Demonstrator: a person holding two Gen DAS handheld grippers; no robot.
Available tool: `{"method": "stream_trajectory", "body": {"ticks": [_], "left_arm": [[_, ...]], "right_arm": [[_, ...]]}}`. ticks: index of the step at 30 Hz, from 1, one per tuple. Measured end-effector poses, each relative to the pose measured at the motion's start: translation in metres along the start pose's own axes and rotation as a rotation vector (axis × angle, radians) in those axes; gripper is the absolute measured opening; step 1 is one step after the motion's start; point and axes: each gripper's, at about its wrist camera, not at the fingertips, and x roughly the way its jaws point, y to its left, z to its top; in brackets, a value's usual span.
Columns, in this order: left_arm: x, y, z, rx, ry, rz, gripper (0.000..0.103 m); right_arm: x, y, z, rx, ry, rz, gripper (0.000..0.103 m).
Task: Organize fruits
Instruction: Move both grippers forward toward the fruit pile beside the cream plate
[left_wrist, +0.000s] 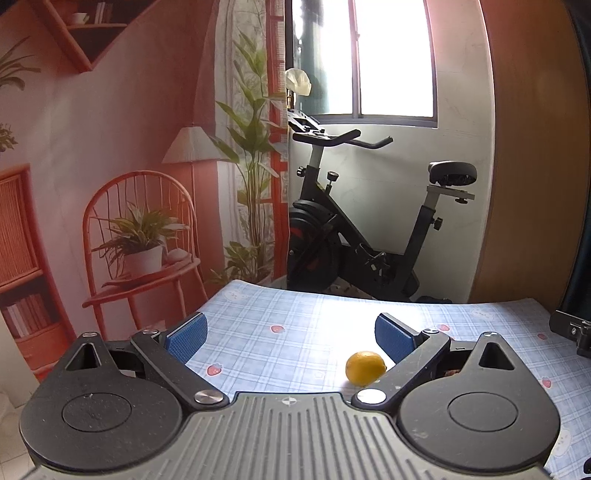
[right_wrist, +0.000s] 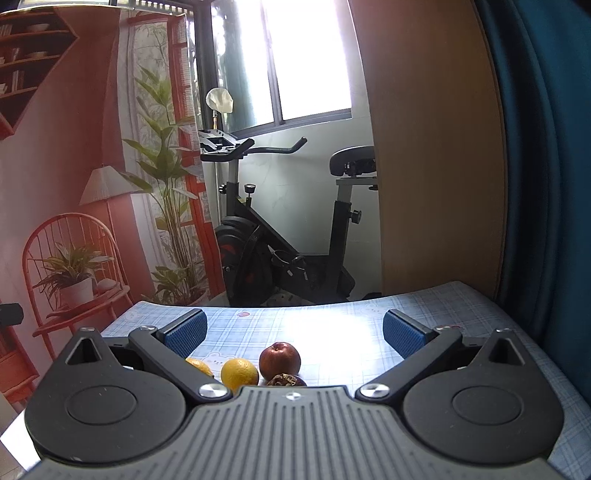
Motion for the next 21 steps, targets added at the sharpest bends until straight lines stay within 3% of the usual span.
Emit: {"method": "stream_trajectory", "body": {"ticks": [4, 8, 15, 21], "left_arm": [[0.018, 0.001, -0.012, -0.035, 0.012, -0.027, 0.099], [0.043, 0.006, -0.021, -0.08, 0.096, -0.053, 0.099], [0.069, 0.005, -0.038, -0.06, 0.192, -0.059, 0.098], [0.082, -0.001, -0.048, -0.002, 0.217, -0.063, 0.09]], "right_arm": [[0.025, 0.003, -0.023, -0.091, 0.086, 0.089, 0.103], [0.043, 0.003, -0.05, -0.088, 0.149, 0.154, 0.103], [0.059, 0.009, -0.088, -0.205, 0.141, 0.112, 0.103], [0.077, 0.0, -0.11, -0.216, 0.181, 0.156, 0.103]]}}
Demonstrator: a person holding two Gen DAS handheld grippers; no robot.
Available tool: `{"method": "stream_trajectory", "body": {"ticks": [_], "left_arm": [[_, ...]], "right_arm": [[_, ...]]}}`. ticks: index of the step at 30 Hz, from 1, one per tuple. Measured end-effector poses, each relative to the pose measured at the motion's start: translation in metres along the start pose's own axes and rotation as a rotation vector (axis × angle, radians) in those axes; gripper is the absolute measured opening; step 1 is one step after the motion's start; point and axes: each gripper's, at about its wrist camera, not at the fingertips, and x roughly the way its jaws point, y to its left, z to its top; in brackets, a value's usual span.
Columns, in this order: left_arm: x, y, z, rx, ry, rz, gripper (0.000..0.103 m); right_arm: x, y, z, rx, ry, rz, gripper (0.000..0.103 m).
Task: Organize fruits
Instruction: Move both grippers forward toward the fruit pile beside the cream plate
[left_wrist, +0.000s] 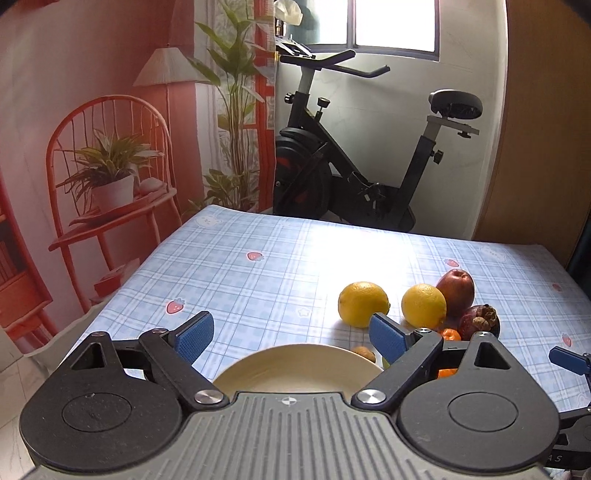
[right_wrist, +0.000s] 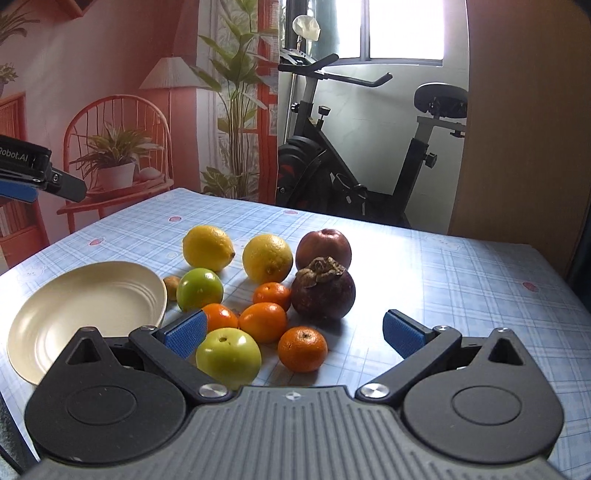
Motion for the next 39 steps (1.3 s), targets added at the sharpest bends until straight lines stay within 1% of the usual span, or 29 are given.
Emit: {"method": "stream_trajectory", "body": {"ticks": [3, 7, 9, 14, 15, 16, 21, 25, 29, 33, 34, 36, 39], "left_arm": [[0.002, -0.009, -0.001, 0.036, -0.021, -0.001, 0.089], [0.002, -0.017, -0.006, 0.04, -0.059, -0.044, 0.088], [0.005, -0.021, -0.009, 0.046, -0.066, -0.062, 0.087], [0.016, -0.021, -0.015, 0.015, -0.001, -0.112, 0.083], [0.017, -0.021, -0.016, 0.01, 0.002, -0.118, 0.083], [0.017, -0.021, -0.017, 0.007, 0.001, -0.124, 0.083], [0.018, -0.027, -0.023, 0.028, -0.007, -0.143, 0.082], [0.021, -0.028, -0.026, 0.027, 0.021, -0.178, 0.082], [0.023, -0.029, -0.026, 0.038, 0.034, -0.177, 0.082], [0.023, -0.031, -0.023, 0.059, 0.038, -0.155, 0.082], [0.023, -0.031, -0.023, 0.068, 0.036, -0.15, 0.082], [0.024, -0.031, -0.022, 0.069, 0.039, -0.158, 0.078], [0.027, -0.031, -0.021, 0.067, 0.055, -0.182, 0.073]], "right_arm": [[0.004, -0.005, -0.008, 0.019, 0.011, 0.022, 0.103], [0.006, -0.007, -0.015, 0.018, 0.015, 0.038, 0.102], [0.007, -0.007, -0.017, 0.014, 0.018, 0.047, 0.099], [0.007, -0.005, -0.015, 0.025, 0.002, 0.083, 0.095], [0.007, -0.005, -0.015, 0.029, 0.0, 0.092, 0.094], [0.008, -0.004, -0.015, 0.028, -0.001, 0.097, 0.091], [0.009, -0.002, -0.014, 0.021, -0.01, 0.131, 0.085], [0.01, 0.002, -0.015, -0.005, -0.008, 0.158, 0.075], [0.012, 0.006, -0.014, -0.023, 0.0, 0.189, 0.069], [0.017, 0.009, -0.014, -0.038, 0.018, 0.211, 0.06], [0.019, 0.009, -0.014, -0.04, 0.026, 0.217, 0.059], [0.021, 0.007, -0.014, -0.036, 0.038, 0.228, 0.057], [0.025, 0.004, -0.013, -0.016, 0.058, 0.241, 0.056]]}}
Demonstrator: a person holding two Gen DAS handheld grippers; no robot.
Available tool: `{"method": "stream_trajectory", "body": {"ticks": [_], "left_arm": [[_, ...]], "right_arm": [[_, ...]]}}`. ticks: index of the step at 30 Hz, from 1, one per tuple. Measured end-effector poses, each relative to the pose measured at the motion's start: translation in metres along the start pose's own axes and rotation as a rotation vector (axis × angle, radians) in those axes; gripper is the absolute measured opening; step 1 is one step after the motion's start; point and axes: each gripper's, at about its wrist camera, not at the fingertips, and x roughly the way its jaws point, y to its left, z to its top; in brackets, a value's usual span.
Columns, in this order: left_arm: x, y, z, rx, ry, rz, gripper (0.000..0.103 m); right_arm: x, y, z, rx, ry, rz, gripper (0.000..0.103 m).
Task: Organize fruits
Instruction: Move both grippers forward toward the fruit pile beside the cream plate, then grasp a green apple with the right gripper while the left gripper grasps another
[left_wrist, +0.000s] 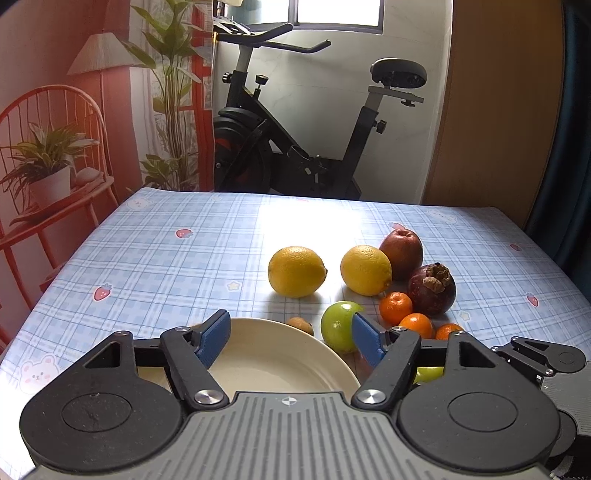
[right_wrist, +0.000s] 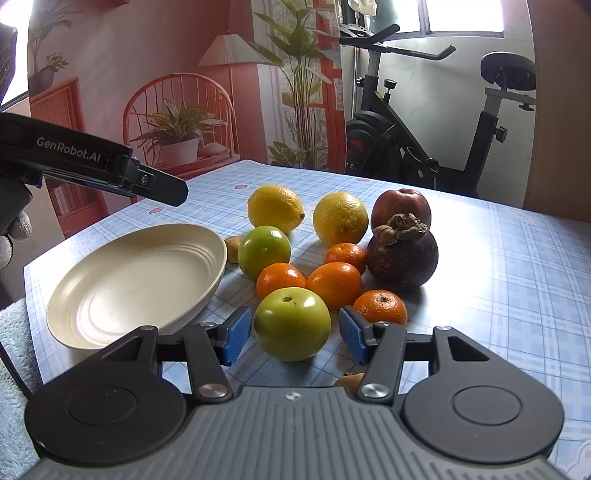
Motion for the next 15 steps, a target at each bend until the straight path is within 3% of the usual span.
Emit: {"method": "stream_trajectory", "body": {"ticks": [5, 11, 15], "left_arm": [[0.008, -0.003, 0.003, 0.024, 0.021, -0.047, 0.068], [0.028, -0.01, 0.014, 0.063, 0.06, -0.14, 0.047], [0.047, -0.019, 0.02, 0.095, 0.112, -0.192, 0.046]], "right_arm": [[0.004, -0.004, 0.001, 0.028, 0.022, 0.024, 0.054], [0.002, -0.005, -0.001, 0.051, 0.015, 0.03, 0.05], [-0.002, -0.014, -0.003, 0.118, 0.0, 0.006, 0.05]]}}
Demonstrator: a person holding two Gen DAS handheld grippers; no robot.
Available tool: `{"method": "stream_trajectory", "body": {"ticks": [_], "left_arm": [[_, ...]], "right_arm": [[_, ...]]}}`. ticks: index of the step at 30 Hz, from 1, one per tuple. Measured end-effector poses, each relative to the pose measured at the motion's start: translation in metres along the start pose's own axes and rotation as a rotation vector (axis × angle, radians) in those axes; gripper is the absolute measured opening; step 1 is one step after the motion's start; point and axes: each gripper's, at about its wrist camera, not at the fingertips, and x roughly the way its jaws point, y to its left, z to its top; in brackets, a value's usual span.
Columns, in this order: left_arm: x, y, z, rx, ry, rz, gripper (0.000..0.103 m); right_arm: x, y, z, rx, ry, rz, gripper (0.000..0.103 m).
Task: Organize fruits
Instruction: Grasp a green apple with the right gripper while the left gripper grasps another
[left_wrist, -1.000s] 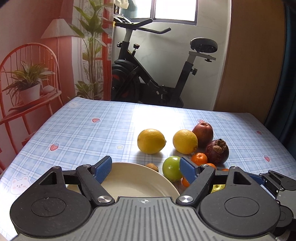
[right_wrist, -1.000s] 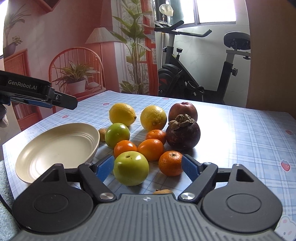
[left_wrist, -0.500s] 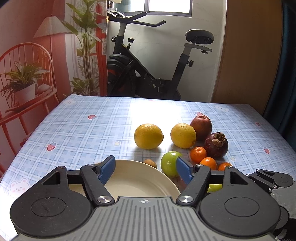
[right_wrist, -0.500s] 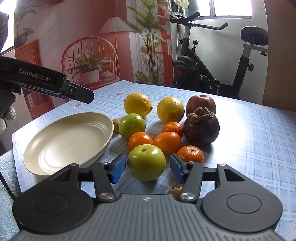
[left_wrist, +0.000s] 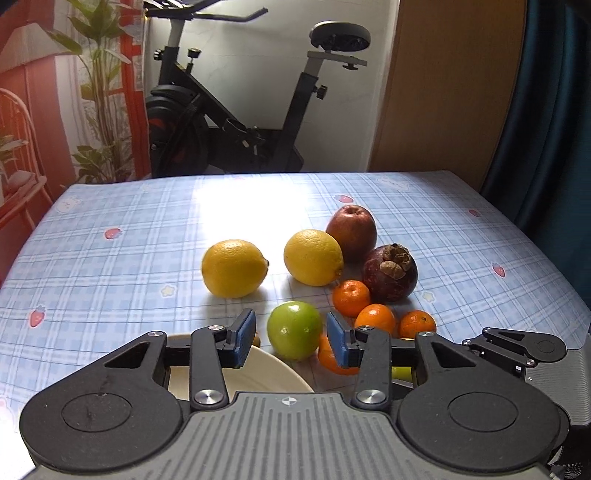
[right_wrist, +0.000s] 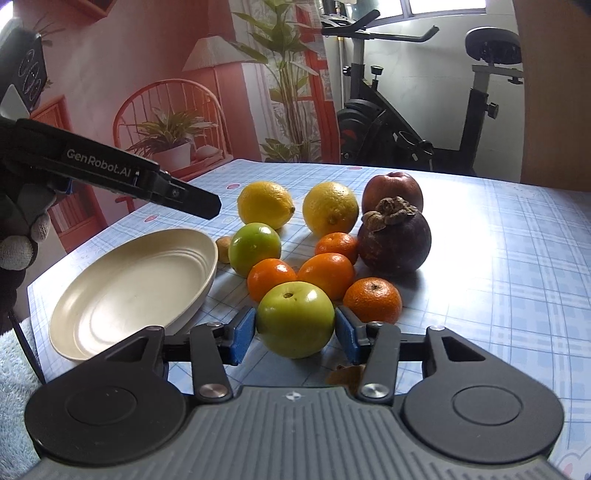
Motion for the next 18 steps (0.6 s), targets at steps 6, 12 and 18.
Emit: {"method": "stream_trajectory", "body": {"ticks": [6, 12, 18], "left_arm": [[0.025, 0.0, 0.003, -0.004, 0.045, 0.004, 0.046], [0.038, 0.005, 0.005, -0.022, 0.09, -0.013, 0.046], [0.054, 0.011, 0.012, -0.071, 0.122, -0.035, 0.048]], "right_arm": [[-0.006, -0.01, 0.0, 0.078, -0.01, -0.015, 0.05], [-0.009, -0.008, 0.0, 0.073, -0.009, -0.019, 0.05], [-0.009, -0.008, 0.001, 0.073, -0.008, -0.018, 0.05]]}}
